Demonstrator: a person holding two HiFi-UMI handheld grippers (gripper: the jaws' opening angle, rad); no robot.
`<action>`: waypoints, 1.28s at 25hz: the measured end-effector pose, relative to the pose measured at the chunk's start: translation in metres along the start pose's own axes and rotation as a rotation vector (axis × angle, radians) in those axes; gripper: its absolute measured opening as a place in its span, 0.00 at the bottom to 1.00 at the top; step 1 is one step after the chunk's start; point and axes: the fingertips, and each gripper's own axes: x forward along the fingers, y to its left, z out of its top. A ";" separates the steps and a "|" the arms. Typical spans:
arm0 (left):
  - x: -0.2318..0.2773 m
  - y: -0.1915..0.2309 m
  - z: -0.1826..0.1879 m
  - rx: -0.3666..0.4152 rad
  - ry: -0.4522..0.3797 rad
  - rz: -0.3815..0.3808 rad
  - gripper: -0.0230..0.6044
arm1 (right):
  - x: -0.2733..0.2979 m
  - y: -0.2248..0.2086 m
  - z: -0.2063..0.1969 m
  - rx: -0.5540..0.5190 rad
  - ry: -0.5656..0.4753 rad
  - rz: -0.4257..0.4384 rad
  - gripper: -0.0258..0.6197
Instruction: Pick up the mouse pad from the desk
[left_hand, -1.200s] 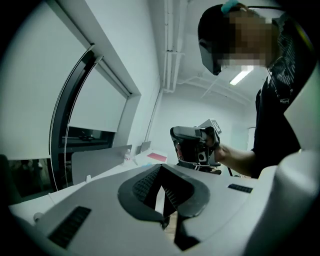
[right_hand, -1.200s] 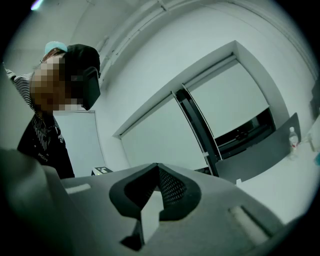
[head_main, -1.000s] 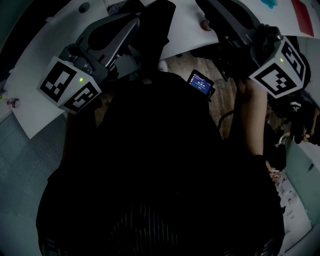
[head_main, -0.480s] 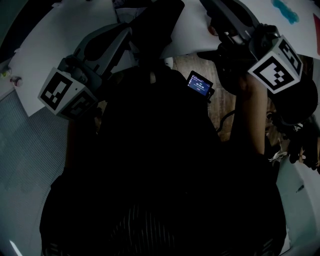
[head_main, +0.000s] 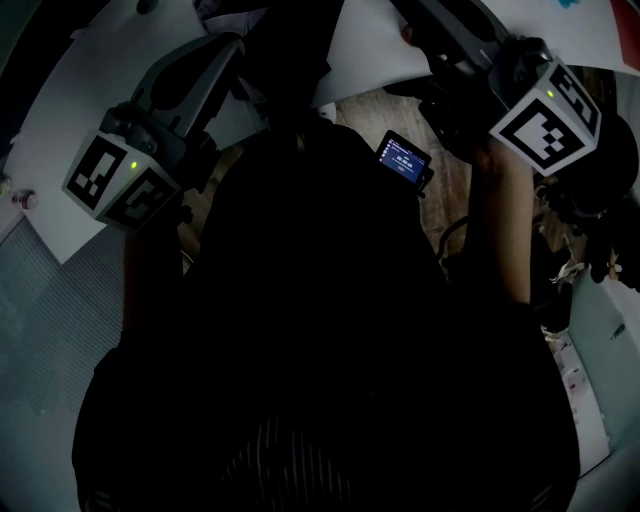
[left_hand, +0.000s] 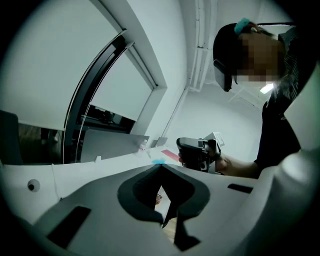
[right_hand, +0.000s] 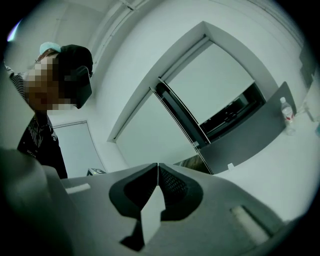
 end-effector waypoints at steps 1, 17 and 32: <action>-0.002 0.002 0.001 0.003 0.006 0.024 0.05 | 0.003 -0.004 -0.002 0.012 -0.007 0.024 0.05; -0.009 -0.015 0.010 0.125 0.074 0.030 0.05 | -0.004 -0.021 0.005 0.021 -0.089 0.079 0.21; 0.004 -0.009 -0.002 0.045 0.097 -0.022 0.05 | 0.003 -0.090 -0.046 0.170 -0.020 -0.081 0.38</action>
